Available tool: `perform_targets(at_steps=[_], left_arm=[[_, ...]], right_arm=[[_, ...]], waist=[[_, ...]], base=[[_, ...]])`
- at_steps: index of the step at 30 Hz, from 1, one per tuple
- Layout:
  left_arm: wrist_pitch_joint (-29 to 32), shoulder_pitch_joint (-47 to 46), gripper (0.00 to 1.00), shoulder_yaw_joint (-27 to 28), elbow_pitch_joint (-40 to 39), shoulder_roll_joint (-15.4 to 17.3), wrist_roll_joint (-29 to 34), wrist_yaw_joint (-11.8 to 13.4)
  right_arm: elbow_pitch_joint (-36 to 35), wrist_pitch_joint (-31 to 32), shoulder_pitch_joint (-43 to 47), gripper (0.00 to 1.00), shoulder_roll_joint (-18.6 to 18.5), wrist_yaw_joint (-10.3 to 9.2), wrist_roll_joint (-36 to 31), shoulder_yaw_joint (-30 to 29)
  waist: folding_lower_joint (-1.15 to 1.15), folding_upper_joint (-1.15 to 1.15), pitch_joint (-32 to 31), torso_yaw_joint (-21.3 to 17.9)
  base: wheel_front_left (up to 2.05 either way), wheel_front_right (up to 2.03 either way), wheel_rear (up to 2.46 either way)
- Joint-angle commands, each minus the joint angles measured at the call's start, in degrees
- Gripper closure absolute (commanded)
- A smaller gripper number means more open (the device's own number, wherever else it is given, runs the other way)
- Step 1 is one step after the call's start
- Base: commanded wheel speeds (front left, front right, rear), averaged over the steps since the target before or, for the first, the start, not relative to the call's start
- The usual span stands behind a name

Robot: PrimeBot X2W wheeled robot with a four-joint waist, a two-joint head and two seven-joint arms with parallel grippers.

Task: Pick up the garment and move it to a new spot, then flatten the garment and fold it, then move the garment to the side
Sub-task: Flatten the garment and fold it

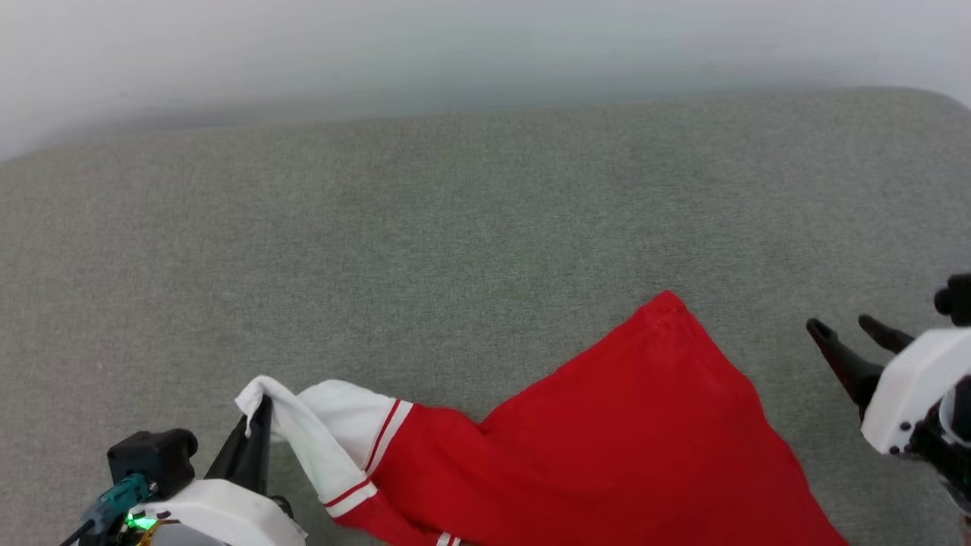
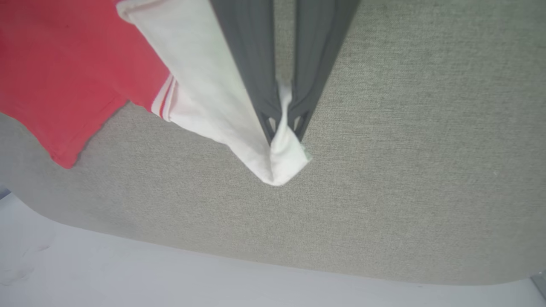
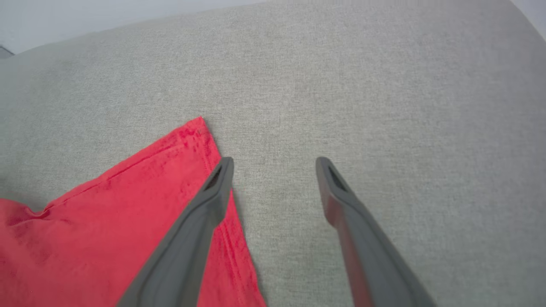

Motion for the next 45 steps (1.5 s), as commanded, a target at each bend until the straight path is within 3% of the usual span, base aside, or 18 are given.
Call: perform_targets(at_steps=[1,13,20,26,27,28,29,38,45], left_arm=[[-0.20,-1.29,1.00,0.07,-0.29,-0.23,0.31,-0.10],[-1.38,-9.20,1.00,-2.00,0.91,-2.38,1.98,-2.63],[-2.70,-12.71,1.00,-3.64,3.12,-4.39,2.39,-4.26],[-3.72,-14.02,1.00,-4.02,5.11,-5.26,2.28,-5.10],[-3.80,-14.15,1.00,-4.04,5.40,-5.34,2.26,-5.16],[-4.01,-14.28,1.00,-4.05,5.60,-5.40,2.24,-5.28],[-4.19,-14.37,1.00,-4.08,5.81,-5.44,2.22,-5.40],[-4.32,-14.79,1.00,-4.49,7.34,-5.04,2.14,-6.12],[-3.41,-16.06,1.00,-3.53,7.46,-2.20,2.83,-6.45]], right_arm=[[0.15,0.86,-2.24,0.00,-0.41,-0.04,0.27,0.76],[5.57,29.99,-19.61,0.00,2.72,-0.04,-2.04,7.52],[10.61,34.36,-23.37,0.00,4.19,-0.04,-3.94,8.98],[16.12,35.51,-21.48,0.00,5.18,-0.03,-3.48,11.86],[16.71,35.71,-21.19,0.57,5.24,-0.03,-3.10,12.42],[17.13,35.87,-21.03,0.84,5.32,-0.03,-2.67,12.96],[17.44,35.85,-20.95,1.00,5.31,-0.03,-2.32,13.32],[18.06,32.84,-23.47,1.00,2.88,-0.03,0.45,15.73],[16.36,26.46,-25.50,1.00,1.53,-0.04,2.16,17.66]], waist=[[0.00,0.00,2.07,1.42],[0.00,0.00,9.60,5.69],[0.00,0.00,12.70,7.92],[0.00,0.00,13.59,8.61],[0.00,0.00,13.59,8.64],[0.00,0.00,13.56,8.63],[0.00,0.00,13.54,8.62],[0.00,0.00,11.15,8.12],[0.00,0.00,4.85,6.33]], base=[[0.00,0.00,0.00],[0.00,0.00,0.00],[0.00,0.00,0.00],[0.00,0.00,0.00],[0.00,0.00,0.00],[0.00,0.00,0.00],[0.00,0.00,0.00],[0.00,0.00,0.00],[0.00,0.00,0.00]])
